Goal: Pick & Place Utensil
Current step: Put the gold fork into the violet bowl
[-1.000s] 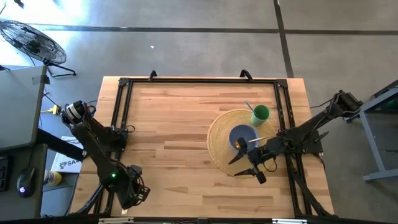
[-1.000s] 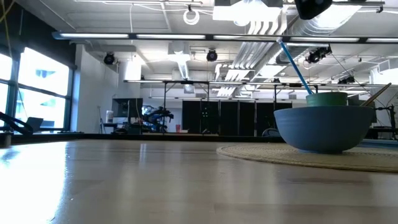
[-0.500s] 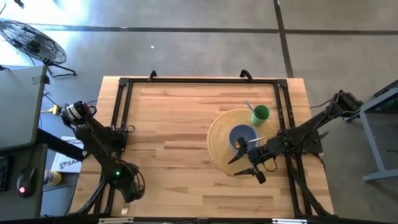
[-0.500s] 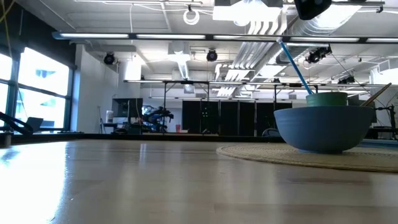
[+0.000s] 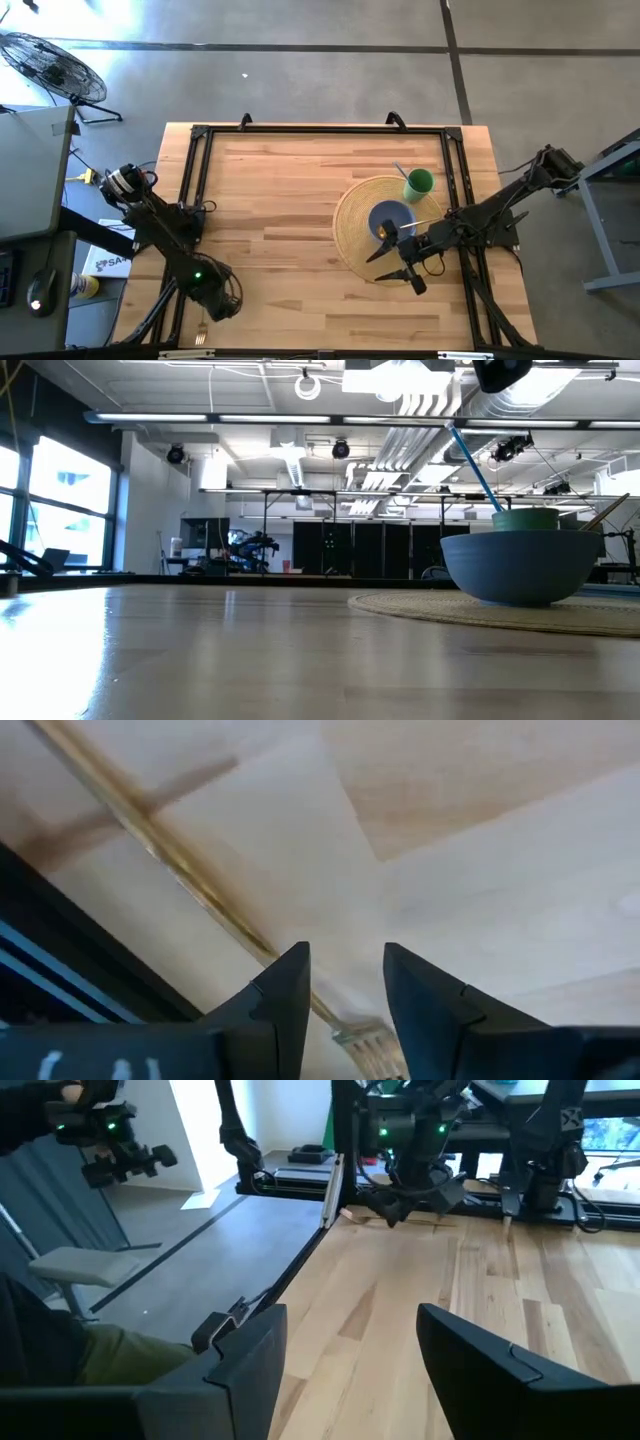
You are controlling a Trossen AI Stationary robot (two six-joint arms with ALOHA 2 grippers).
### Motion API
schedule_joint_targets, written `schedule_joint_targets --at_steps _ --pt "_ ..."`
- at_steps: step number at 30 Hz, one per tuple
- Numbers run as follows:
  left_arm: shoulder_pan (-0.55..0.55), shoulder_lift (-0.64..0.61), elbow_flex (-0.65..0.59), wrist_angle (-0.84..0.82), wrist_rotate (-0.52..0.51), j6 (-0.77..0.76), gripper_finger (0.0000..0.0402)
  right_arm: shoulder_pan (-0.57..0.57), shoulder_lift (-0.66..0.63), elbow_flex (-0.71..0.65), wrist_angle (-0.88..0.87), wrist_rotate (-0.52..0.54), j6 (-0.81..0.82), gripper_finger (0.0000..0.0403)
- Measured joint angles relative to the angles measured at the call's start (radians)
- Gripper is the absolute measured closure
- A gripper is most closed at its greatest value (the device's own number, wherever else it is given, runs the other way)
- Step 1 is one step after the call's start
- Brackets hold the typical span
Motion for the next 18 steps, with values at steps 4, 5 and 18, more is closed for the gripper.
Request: schedule_joint_targets --at_steps 4,5,18 --pt "0.063 0.039 0.0 0.005 0.103 0.144 0.0277 -0.001 0.0 0.0 -0.009 0.018 0.0 0.0185" --pt "0.072 0.044 0.0 -0.002 0.132 0.172 0.0277 -0.001 0.0 0.0 -0.01 0.02 0.0 0.0185" --pt "0.077 0.078 -0.022 0.075 0.376 0.207 0.0277 -0.001 0.0 0.0 -0.015 0.028 0.0 0.0185"
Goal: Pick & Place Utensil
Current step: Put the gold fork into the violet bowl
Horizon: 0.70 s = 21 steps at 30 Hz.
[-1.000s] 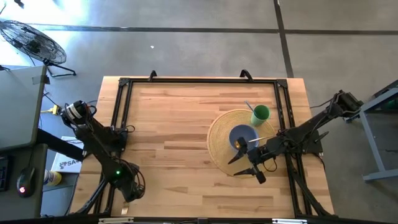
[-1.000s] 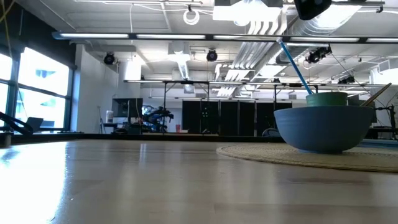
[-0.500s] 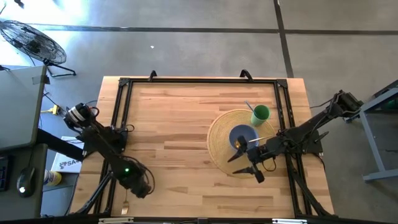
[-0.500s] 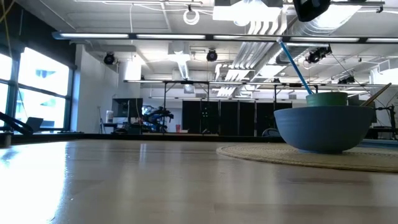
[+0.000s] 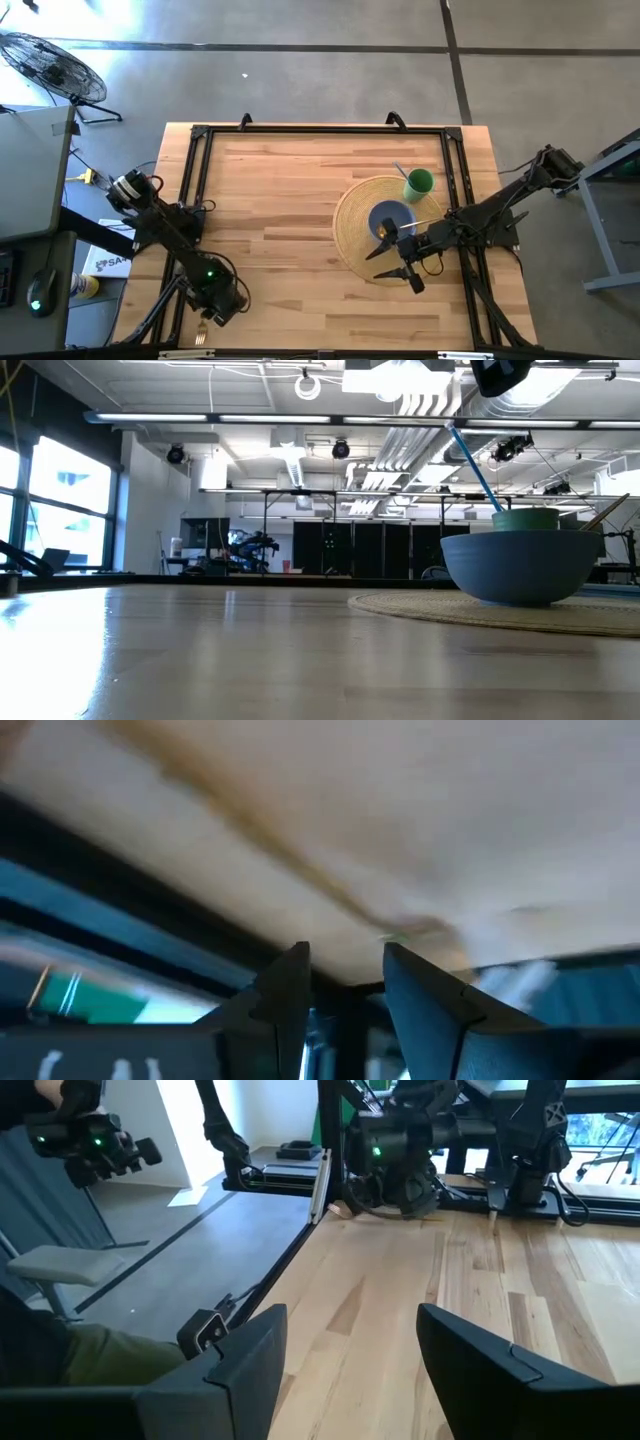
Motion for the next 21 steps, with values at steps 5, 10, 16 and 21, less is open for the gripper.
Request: schedule_joint_targets --at_steps 5,10,16,21 --pt "0.0 0.028 -0.034 0.031 0.026 0.042 0.0277 0.001 0.0 0.0 -0.001 -0.001 0.006 0.0185" --pt "0.001 0.028 -0.032 0.143 -0.107 0.072 0.0277 0.0 0.0 0.0 -0.012 0.0 0.006 0.0185" --pt "0.0 0.027 -0.031 0.148 -0.143 0.1 0.0277 -0.015 0.0 0.0 -0.011 0.011 0.007 0.0185" --pt "0.0 0.025 -0.028 0.137 -0.189 0.14 0.0277 -0.02 0.0 0.0 -0.011 0.012 0.008 0.0185"
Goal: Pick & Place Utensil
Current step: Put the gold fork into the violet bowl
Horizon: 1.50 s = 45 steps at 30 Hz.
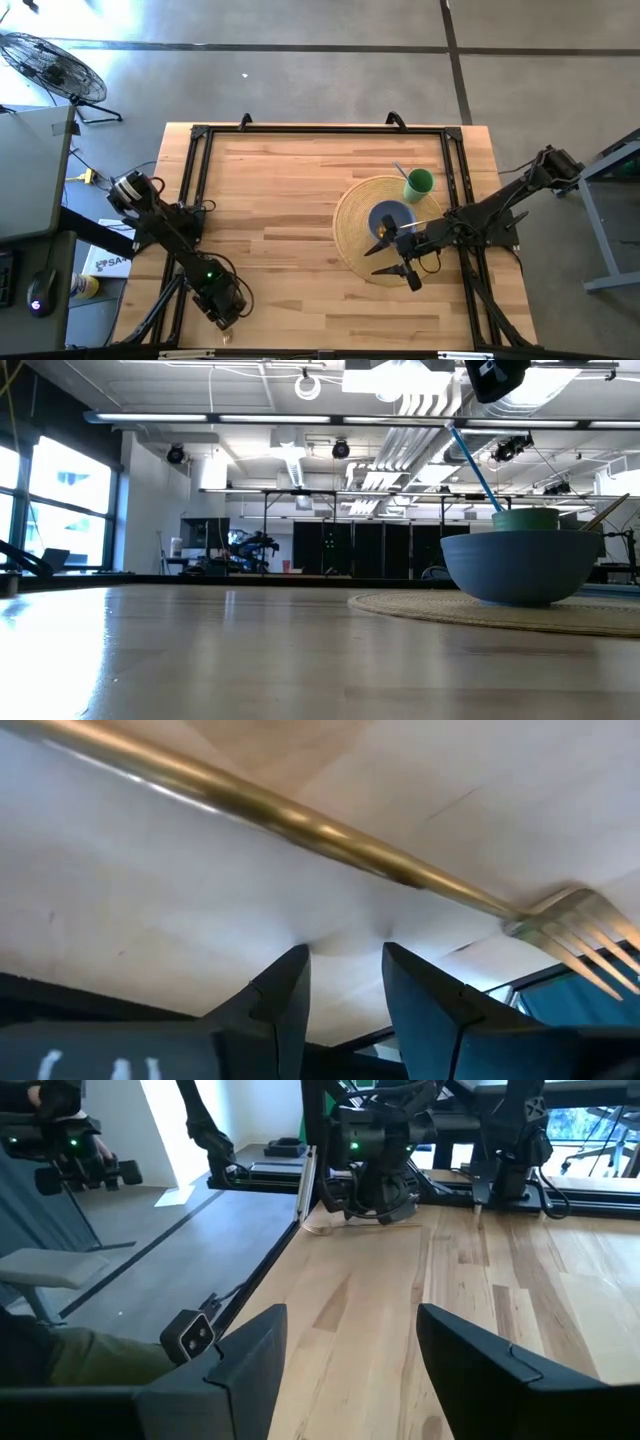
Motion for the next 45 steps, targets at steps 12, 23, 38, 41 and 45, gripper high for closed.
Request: schedule_joint_targets --at_steps 12,23,38,41,45 --pt "0.052 0.001 0.084 -0.027 -0.121 0.065 0.0277 0.0 0.0 0.0 0.001 0.033 0.0 0.0185" --pt "0.183 0.0 0.092 -0.031 -0.142 -0.028 0.0277 0.0 0.0 0.0 -0.005 0.036 0.011 0.0185" --pt "0.21 -0.006 0.092 -0.029 -0.157 -0.095 0.0277 0.0 0.0 0.0 -0.026 0.036 0.011 0.0185" --pt "0.207 -0.01 0.092 -0.028 -0.168 -0.111 0.0277 0.0 0.0 0.0 -0.027 0.036 0.011 0.0185" --pt "0.183 -0.023 0.092 -0.036 -0.187 -0.126 0.0277 0.0 0.0 0.0 -0.033 0.036 0.011 0.0185"
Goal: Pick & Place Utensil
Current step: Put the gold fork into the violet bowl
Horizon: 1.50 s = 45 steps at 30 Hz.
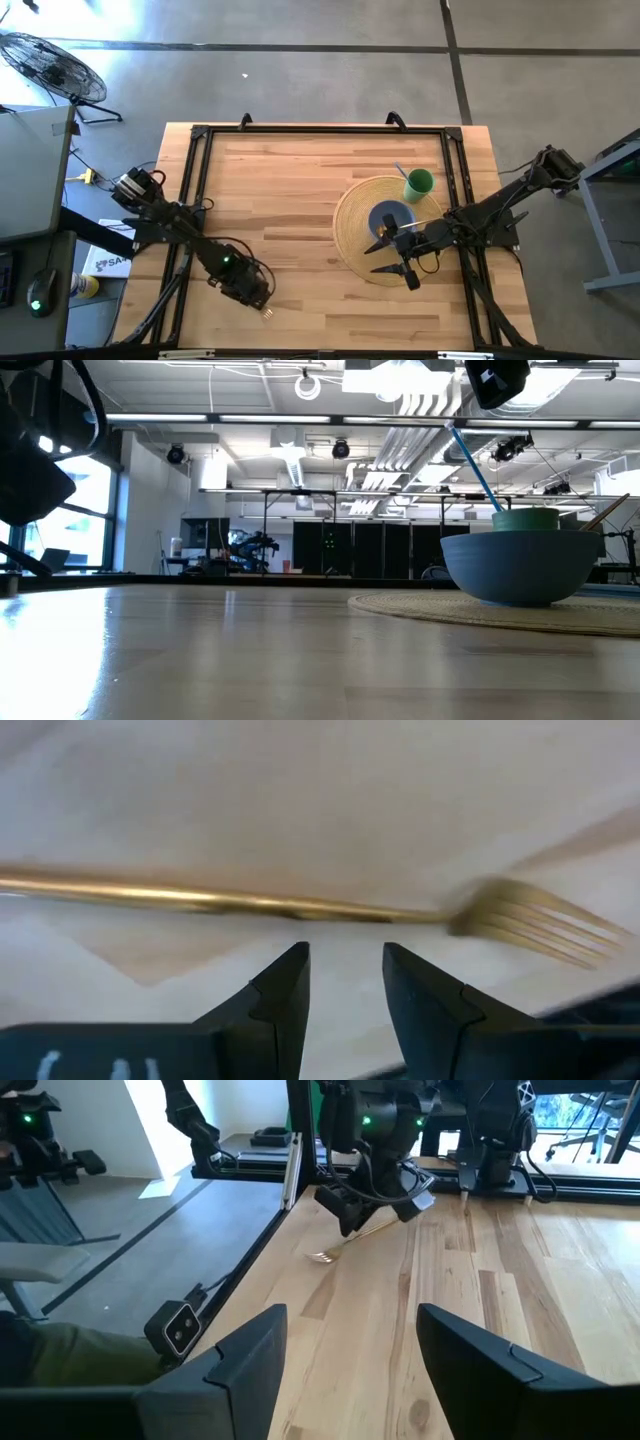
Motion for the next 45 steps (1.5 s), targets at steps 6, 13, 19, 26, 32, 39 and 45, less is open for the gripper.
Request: schedule_joint_targets --at_steps 6,13,19,26,32,39,45 --pt "-0.022 0.0 -0.009 -0.072 -0.059 -0.028 0.0277 0.0 0.0 0.0 -0.001 0.0 0.0 0.0185" --pt "-0.021 -0.002 -0.008 -0.19 -0.062 -0.018 0.0277 0.0 0.0 0.0 -0.001 0.0 0.0 0.0185" --pt "-0.019 -0.002 -0.008 -0.274 -0.078 0.013 0.0277 0.0 0.0 0.0 -0.001 -0.001 0.0 0.0185" --pt "-0.02 -0.002 -0.008 -0.395 -0.163 0.028 0.0277 0.0 0.0 0.0 0.0 -0.003 0.0 0.0185" --pt "0.003 -0.003 -0.01 -0.376 -0.278 0.063 0.0277 0.0 0.0 0.0 0.0 -0.003 0.014 0.0185" --pt "0.047 -0.001 -0.004 -0.374 -0.406 0.076 0.0277 0.0 0.0 0.0 0.0 -0.003 0.018 0.0185" --pt "0.058 0.003 0.102 -0.428 -0.529 0.06 0.0277 0.0 0.0 0.0 0.0 -0.003 0.017 0.0185"
